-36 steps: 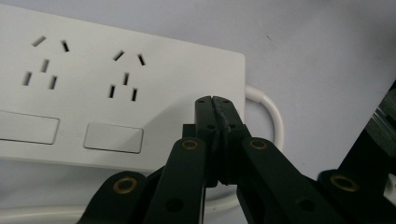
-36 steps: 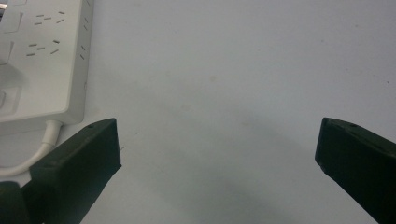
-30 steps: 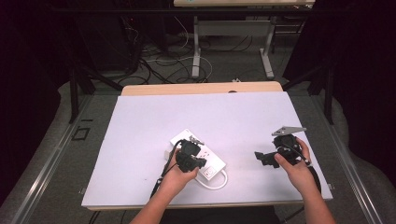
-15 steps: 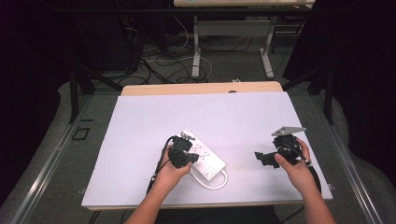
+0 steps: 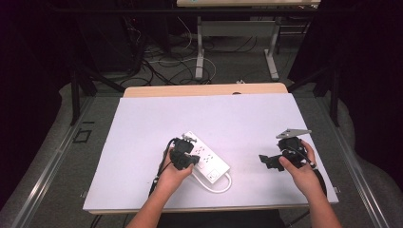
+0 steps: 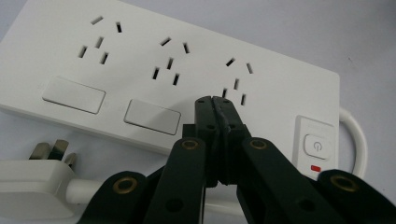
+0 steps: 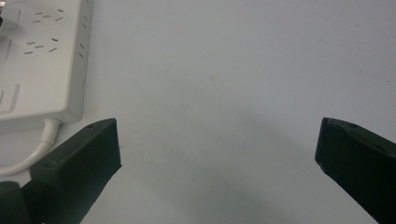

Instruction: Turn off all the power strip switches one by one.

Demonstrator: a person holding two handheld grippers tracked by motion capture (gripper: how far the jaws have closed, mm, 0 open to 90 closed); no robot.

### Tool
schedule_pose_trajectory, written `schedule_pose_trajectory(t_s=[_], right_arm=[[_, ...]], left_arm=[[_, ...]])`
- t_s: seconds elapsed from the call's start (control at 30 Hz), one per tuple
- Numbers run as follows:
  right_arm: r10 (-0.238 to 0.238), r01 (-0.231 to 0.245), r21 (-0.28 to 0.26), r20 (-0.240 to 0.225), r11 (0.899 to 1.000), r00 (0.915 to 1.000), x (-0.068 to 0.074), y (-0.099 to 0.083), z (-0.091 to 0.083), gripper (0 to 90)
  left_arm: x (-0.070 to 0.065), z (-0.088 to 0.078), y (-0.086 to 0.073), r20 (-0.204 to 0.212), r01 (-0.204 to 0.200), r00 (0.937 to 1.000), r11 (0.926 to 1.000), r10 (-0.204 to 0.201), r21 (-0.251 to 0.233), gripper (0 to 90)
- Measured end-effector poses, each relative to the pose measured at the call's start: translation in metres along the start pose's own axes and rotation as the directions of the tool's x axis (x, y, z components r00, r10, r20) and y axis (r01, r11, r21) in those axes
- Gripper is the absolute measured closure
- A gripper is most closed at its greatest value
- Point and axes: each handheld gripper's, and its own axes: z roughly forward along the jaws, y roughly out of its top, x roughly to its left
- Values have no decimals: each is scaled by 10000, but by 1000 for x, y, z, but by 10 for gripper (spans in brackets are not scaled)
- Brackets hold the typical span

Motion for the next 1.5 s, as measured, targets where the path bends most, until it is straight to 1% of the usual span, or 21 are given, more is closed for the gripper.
schedule_pose_trajectory(t_s=[0.03,0.07,0.13,0.17,0.4,0.53,0.6,0.63,0.67,0.7,0.73,0.8,0.83,1.0,1.03,1.13,1.23,1.27,1.3,1.43,1.5], right_arm=[[0,0,0,0,10000,10000,0,0,0,0],[135,-135,-27,44,9999,9999,1,0,0,0],[133,-133,-22,4,9999,9999,0,0,0,0],[14,-14,-23,48,10000,10000,-1,0,-1,0],[39,-39,-10,13,10000,10000,0,0,0,0],[17,-17,-3,6,10000,10000,0,0,-1,0],[31,-31,-1,-2,10000,10000,0,0,-1,0],[-10,10,-14,1,10000,10000,0,0,0,0],[-19,19,-13,9,10000,10000,0,0,0,0],[-22,22,-10,6,10000,10000,1,0,0,0],[-23,23,-12,16,10000,10000,1,0,0,0],[-19,19,-20,14,10000,10000,1,0,0,0],[-23,23,-12,15,10000,10000,1,0,0,0],[-16,16,37,6,10000,10000,1,0,1,0],[-2,2,30,-9,10000,10000,1,0,1,0],[-4,4,-10,11,10000,10000,0,0,0,0],[19,-19,0,16,10000,10000,0,0,0,0],[17,-17,2,14,10000,10000,0,0,0,0],[16,-16,10,21,10000,10000,0,0,0,0],[16,-16,6,19,10000,10000,0,0,0,0],[23,-23,9,46,10000,10000,0,-1,0,0]], left_arm=[[0,1,0,-20,13,10000,10000,-13,-8,900],[0,2,-1,-34,111,9999,9999,-112,-70,900],[0,3,-1,10,148,9999,9999,-148,-46,900],[1,3,-1,-42,38,10000,10000,-38,29,900],[2,4,-1,-3,42,10000,10000,-42,-27,900],[0,4,-1,-113,-164,9998,9999,164,-15,900],[-1,5,-1,-148,-75,9999,10000,74,-23,900],[0,5,-1,-195,-256,9995,9996,257,78,900],[0,6,-1,-196,-258,9995,9996,260,90,900],[0,6,-2,-194,-159,9997,9999,159,19,900],[0,6,-2,-217,-242,9995,9997,243,63,900],[0,6,-2,-199,-194,9996,9998,195,35,900],[0,7,-2,-156,-73,9999,10000,73,-15,900],[0,7,-1,-187,-72,9998,10000,73,16,900],[1,6,-1,-199,-153,9997,9999,154,81,900],[1,6,-1,-121,-67,9999,10000,68,69,900],[1,6,0,-151,-144,9998,9998,146,130,900],[1,6,1,-158,-48,9999,9999,50,119,900],[1,4,2,-123,-127,9998,9998,129,144,900],[3,1,5,-145,-128,9998,9999,128,-3,900],[5,-1,6,-168,-39,9999,9999,37,-131,900]])
